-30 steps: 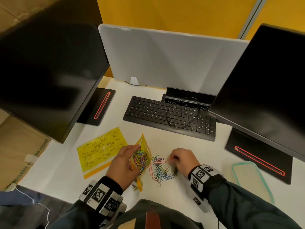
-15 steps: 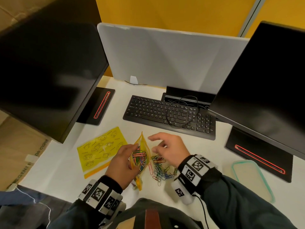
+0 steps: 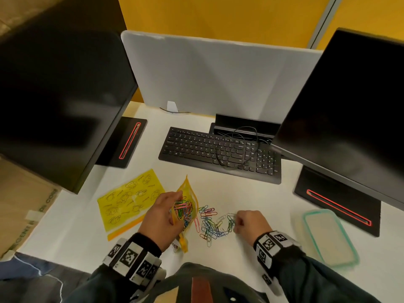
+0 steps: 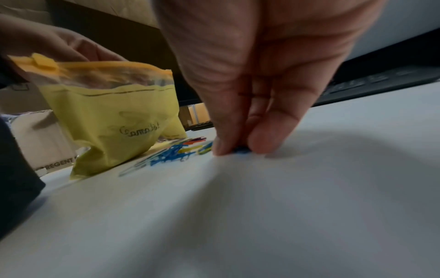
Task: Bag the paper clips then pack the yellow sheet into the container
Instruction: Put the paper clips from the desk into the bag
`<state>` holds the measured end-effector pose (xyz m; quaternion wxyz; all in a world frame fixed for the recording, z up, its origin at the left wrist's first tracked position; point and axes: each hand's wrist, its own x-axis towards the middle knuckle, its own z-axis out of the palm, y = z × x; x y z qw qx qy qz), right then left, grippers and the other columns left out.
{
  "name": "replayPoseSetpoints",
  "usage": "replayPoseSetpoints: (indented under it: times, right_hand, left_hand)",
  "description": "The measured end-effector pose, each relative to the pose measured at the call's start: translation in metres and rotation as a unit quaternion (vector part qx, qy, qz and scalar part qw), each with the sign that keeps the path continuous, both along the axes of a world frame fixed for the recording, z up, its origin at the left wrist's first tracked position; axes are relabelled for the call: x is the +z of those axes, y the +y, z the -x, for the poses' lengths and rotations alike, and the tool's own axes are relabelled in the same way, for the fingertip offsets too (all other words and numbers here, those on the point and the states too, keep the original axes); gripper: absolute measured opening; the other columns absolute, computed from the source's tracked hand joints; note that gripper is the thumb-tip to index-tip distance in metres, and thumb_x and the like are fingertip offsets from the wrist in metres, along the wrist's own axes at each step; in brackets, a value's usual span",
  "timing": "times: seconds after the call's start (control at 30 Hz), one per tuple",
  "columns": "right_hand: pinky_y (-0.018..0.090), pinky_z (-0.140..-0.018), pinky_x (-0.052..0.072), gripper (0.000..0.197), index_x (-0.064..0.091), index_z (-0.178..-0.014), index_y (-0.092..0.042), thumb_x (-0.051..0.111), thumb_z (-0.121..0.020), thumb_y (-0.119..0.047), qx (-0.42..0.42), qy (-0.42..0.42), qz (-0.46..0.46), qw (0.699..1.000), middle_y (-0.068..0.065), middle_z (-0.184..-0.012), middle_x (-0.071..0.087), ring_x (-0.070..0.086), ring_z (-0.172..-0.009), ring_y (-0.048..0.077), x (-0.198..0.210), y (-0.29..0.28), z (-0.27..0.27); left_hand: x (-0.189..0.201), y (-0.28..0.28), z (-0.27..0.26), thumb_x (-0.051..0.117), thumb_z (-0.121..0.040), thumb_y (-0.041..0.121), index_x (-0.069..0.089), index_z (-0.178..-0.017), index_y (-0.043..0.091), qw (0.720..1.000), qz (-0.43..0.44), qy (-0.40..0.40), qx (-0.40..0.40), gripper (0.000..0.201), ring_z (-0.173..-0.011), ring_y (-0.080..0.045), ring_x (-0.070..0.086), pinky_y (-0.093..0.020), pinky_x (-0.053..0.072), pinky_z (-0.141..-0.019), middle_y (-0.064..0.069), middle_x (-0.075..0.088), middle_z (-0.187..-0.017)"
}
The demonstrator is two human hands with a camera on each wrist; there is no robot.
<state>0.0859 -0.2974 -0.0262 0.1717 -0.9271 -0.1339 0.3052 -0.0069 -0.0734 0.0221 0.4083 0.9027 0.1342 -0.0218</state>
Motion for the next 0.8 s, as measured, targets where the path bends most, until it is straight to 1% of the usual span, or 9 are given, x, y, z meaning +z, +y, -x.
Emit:
replayPoseSetpoints:
  times: [0.1, 0.2, 0.27, 0.33, 0.4, 0.47, 0.53, 0.67, 0.8]
  right_hand:
    - [0.024, -0.079, 0.049, 0.016, 0.068, -0.082, -0.013, 0.053, -0.086, -0.007, -0.007, -0.017, -0.039, 0.999, 0.005, -0.091, 0.071, 0.063, -0.084, 0.018, 0.001, 0.017, -0.005]
    - [0.026, -0.08, 0.049, 0.011, 0.065, -0.093, -0.011, 0.057, -0.086, -0.014, -0.043, -0.048, -0.089, 0.994, 0.004, -0.1, 0.066, 0.063, -0.094, 0.022, 0.01, 0.021, -0.012]
    - [0.027, -0.085, 0.046, 0.05, 0.055, -0.114, -0.015, 0.071, -0.075, -0.041, -0.018, -0.023, -0.059, 0.998, 0.001, -0.114, 0.052, 0.054, -0.104, 0.021, 0.013, 0.021, -0.01]
    - [0.033, -0.092, 0.047, 0.087, 0.044, -0.124, -0.02, 0.074, -0.056, -0.064, 0.031, -0.014, 0.006, 0.999, 0.0, -0.12, 0.043, 0.046, -0.11, 0.019, 0.013, 0.024, -0.001]
    - [0.036, -0.094, 0.047, 0.1, 0.04, -0.126, -0.02, 0.073, -0.047, -0.072, 0.065, -0.027, 0.036, 0.997, 0.001, -0.121, 0.041, 0.042, -0.112, 0.019, 0.01, 0.033, 0.01]
    - [0.036, -0.095, 0.046, 0.095, 0.039, -0.128, -0.017, 0.075, -0.054, -0.064, 0.088, -0.031, 0.046, 0.995, 0.003, -0.124, 0.041, 0.041, -0.114, 0.02, 0.004, 0.044, 0.019]
    - [0.037, -0.095, 0.045, 0.076, 0.04, -0.127, -0.012, 0.076, -0.068, -0.044, 0.096, -0.045, 0.048, 0.993, 0.006, -0.126, 0.041, 0.041, -0.116, 0.023, -0.002, 0.052, 0.023]
    - [0.037, -0.091, 0.046, 0.037, 0.047, -0.121, -0.007, 0.057, -0.086, -0.009, 0.111, -0.076, 0.045, 0.99, 0.012, -0.125, 0.046, 0.047, -0.113, 0.028, -0.007, 0.055, 0.02]
    - [0.036, -0.085, 0.046, 0.024, 0.052, -0.112, -0.004, 0.044, -0.089, -0.003, 0.099, -0.074, 0.023, 0.992, 0.014, -0.115, 0.055, 0.056, -0.103, 0.031, -0.008, 0.049, 0.016]
  left_hand:
    - [0.0, 0.001, 0.002, 0.069, -0.068, 0.002, 0.047, -0.128, 0.022, 1.0, 0.001, -0.002, 0.004, 0.067, -0.067, -0.004, 0.053, -0.002, 0.041, -0.057, 0.012, 0.04, -0.116]
    - [0.0, 0.001, 0.002, 0.069, -0.068, 0.003, 0.047, -0.127, 0.023, 1.0, -0.004, -0.008, 0.002, 0.066, -0.067, -0.005, 0.053, -0.002, 0.04, -0.056, 0.01, 0.042, -0.117]
    - [0.0, 0.002, 0.003, 0.069, -0.069, 0.003, 0.047, -0.127, 0.023, 1.0, -0.003, -0.008, 0.007, 0.066, -0.068, -0.004, 0.053, -0.002, 0.041, -0.056, 0.011, 0.041, -0.117]
    - [-0.001, 0.002, 0.003, 0.069, -0.068, 0.002, 0.046, -0.127, 0.023, 1.0, 0.0, -0.006, 0.009, 0.067, -0.071, -0.004, 0.053, -0.003, 0.041, -0.057, 0.011, 0.041, -0.117]
    - [-0.001, 0.001, 0.002, 0.069, -0.068, 0.002, 0.046, -0.128, 0.023, 1.0, 0.001, -0.004, 0.006, 0.067, -0.07, -0.004, 0.052, -0.002, 0.04, -0.057, 0.011, 0.04, -0.117]
    - [-0.001, -0.001, 0.001, 0.068, -0.068, 0.003, 0.046, -0.128, 0.024, 1.0, 0.001, -0.002, 0.003, 0.067, -0.067, -0.002, 0.052, -0.001, 0.039, -0.057, 0.011, 0.04, -0.118]
    - [0.0, -0.001, 0.001, 0.068, -0.068, 0.003, 0.046, -0.128, 0.025, 1.0, 0.0, -0.002, 0.006, 0.067, -0.061, -0.003, 0.052, -0.001, 0.039, -0.058, 0.011, 0.04, -0.118]
    - [0.0, 0.001, 0.003, 0.069, -0.066, 0.001, 0.048, -0.127, 0.023, 1.0, -0.001, -0.007, 0.008, 0.067, -0.062, 0.0, 0.052, 0.0, 0.039, -0.058, 0.008, 0.043, -0.118]
    - [0.0, 0.0, 0.002, 0.068, -0.066, -0.001, 0.047, -0.128, 0.019, 1.0, -0.006, -0.005, 0.004, 0.068, -0.061, -0.006, 0.049, 0.003, 0.036, -0.061, 0.005, 0.043, -0.119]
